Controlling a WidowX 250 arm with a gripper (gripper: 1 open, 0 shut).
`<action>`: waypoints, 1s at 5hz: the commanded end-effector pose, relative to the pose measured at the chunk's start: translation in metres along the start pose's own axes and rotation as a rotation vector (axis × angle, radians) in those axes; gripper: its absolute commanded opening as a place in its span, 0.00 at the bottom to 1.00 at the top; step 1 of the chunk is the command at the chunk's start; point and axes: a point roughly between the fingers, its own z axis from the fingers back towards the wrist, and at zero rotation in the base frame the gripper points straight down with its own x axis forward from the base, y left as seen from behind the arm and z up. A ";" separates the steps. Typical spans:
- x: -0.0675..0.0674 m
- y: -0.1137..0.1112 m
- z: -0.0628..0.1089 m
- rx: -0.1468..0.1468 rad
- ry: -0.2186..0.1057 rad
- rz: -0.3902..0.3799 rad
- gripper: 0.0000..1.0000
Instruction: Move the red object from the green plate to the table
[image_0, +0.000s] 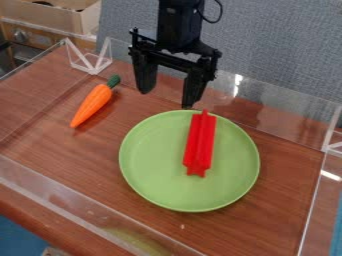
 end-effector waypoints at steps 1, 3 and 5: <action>-0.003 -0.014 -0.009 -0.019 0.011 0.023 1.00; 0.013 -0.021 -0.054 -0.036 0.030 -0.030 1.00; 0.017 -0.031 -0.084 -0.034 0.062 -0.091 1.00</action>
